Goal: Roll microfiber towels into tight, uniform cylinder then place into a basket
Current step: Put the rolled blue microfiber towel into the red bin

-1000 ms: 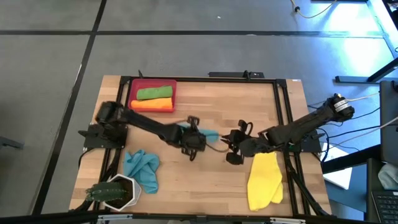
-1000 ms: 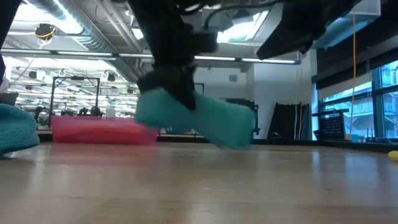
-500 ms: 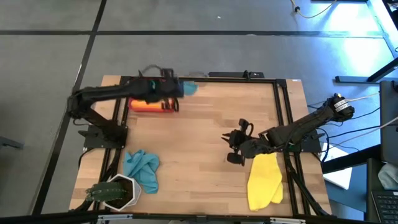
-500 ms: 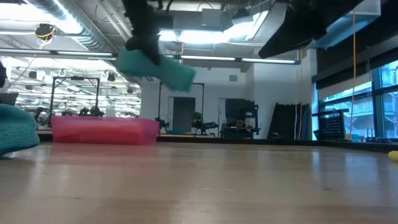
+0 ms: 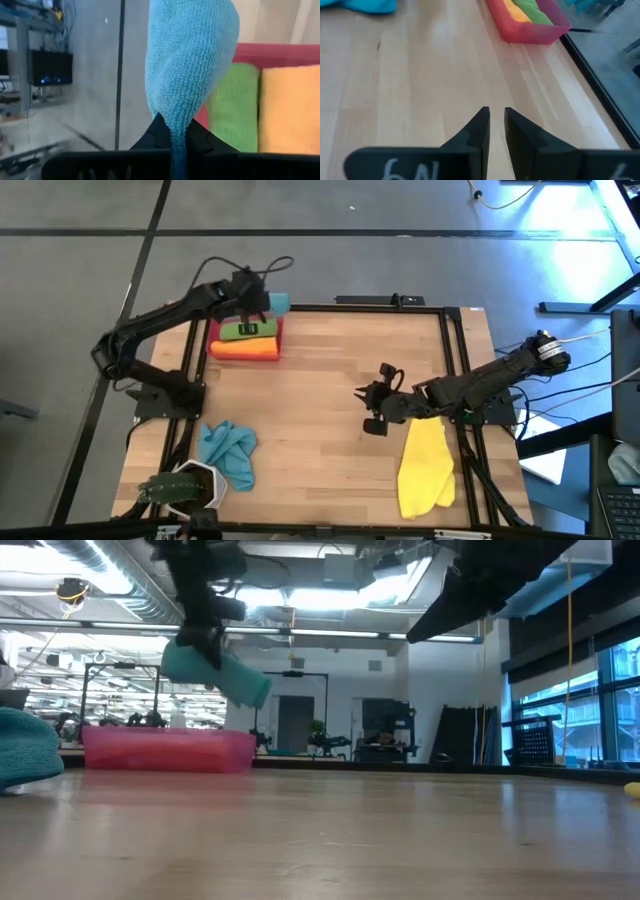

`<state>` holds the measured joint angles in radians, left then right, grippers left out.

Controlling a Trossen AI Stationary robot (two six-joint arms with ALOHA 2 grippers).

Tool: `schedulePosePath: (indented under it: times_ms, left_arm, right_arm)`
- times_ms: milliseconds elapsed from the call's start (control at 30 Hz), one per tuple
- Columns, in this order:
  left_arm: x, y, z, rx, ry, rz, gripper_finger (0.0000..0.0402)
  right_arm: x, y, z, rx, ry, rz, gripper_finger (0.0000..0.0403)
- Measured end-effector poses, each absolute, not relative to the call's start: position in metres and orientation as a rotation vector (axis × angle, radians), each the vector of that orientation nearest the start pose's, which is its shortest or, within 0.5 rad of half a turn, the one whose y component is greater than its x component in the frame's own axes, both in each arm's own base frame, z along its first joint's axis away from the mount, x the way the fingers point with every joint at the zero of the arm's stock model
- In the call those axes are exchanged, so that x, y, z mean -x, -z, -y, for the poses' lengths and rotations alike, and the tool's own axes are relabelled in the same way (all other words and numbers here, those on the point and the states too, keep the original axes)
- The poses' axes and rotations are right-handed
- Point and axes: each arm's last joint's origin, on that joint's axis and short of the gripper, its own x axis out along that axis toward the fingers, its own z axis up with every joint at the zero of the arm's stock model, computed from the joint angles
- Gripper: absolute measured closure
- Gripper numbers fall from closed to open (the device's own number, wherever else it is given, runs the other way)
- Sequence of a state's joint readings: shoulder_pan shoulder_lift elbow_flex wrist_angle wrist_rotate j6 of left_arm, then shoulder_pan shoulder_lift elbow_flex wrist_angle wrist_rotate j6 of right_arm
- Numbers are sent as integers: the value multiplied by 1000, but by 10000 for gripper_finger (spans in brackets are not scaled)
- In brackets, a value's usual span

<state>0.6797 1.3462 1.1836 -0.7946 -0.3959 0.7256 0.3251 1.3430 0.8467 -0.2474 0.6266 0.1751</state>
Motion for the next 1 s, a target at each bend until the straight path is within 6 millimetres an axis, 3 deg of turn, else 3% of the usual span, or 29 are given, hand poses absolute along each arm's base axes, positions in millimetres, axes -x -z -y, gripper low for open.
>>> schedulePosePath:
  times_ms: [100,367,500,700,867,1000]
  left_arm:
    - [-185,-287,-177,-454,-594,-1227,401]
    - [-161,-218,-170,-445,-563,-1281,401]
    - [-166,-220,-166,-462,-541,-1260,401]
    - [-165,-215,-157,-340,-477,-1272,401]
    - [-162,-199,-148,-313,-434,-1315,397]
    - [-159,-183,-137,-300,-367,-1346,366]
  right_arm:
    - [-264,-235,-66,177,356,-633,343]
    - [-266,-236,-62,180,368,-631,343]
    - [-267,-237,-62,174,367,-617,343]
    - [-267,-237,-62,175,366,-614,343]
    - [-267,-238,-62,190,360,-612,343]
    - [-267,-238,-62,191,359,-609,343]
